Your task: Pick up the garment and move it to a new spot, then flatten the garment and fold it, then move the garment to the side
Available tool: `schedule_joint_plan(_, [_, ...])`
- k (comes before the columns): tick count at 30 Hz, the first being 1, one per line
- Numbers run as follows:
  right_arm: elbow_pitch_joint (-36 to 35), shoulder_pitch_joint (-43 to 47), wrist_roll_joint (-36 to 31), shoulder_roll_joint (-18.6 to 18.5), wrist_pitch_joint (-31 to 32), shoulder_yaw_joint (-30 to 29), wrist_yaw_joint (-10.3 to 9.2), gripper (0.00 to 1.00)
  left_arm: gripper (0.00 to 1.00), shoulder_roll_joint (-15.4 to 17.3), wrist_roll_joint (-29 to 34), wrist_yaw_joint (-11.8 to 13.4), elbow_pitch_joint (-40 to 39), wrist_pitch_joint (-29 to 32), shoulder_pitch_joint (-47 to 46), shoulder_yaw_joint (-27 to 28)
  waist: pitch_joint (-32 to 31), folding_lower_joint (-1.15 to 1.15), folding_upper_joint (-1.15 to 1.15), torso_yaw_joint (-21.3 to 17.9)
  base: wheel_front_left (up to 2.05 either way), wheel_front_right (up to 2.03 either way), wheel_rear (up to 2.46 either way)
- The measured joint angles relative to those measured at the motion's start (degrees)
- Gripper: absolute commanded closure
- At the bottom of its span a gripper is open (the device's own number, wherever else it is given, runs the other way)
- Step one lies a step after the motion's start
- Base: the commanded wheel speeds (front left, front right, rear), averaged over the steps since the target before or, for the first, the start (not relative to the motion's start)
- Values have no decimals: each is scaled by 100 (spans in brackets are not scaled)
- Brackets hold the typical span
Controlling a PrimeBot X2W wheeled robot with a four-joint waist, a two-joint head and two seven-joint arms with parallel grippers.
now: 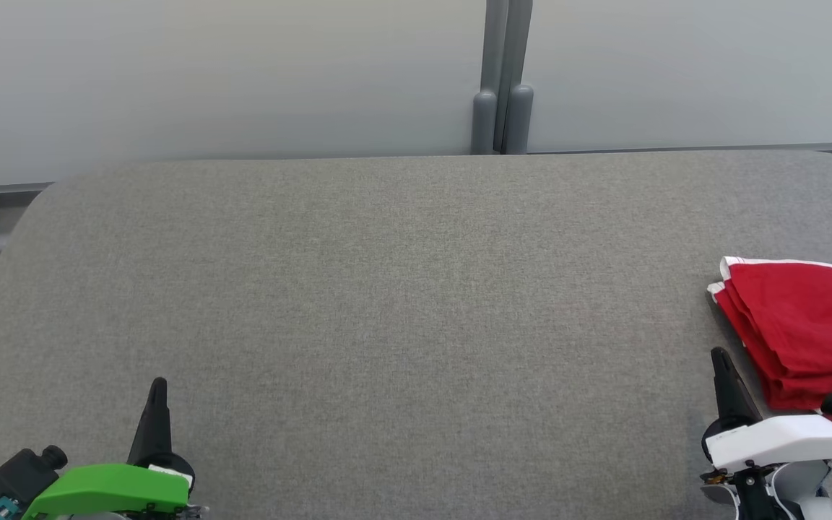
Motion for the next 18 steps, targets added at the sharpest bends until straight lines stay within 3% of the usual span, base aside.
schedule_joint_plan(18, [-13,-112,1314,-20,285,-22,-4,100,100,-91,-948,0,-31,297,-141,163,13,0,0,-83,0,0,0])
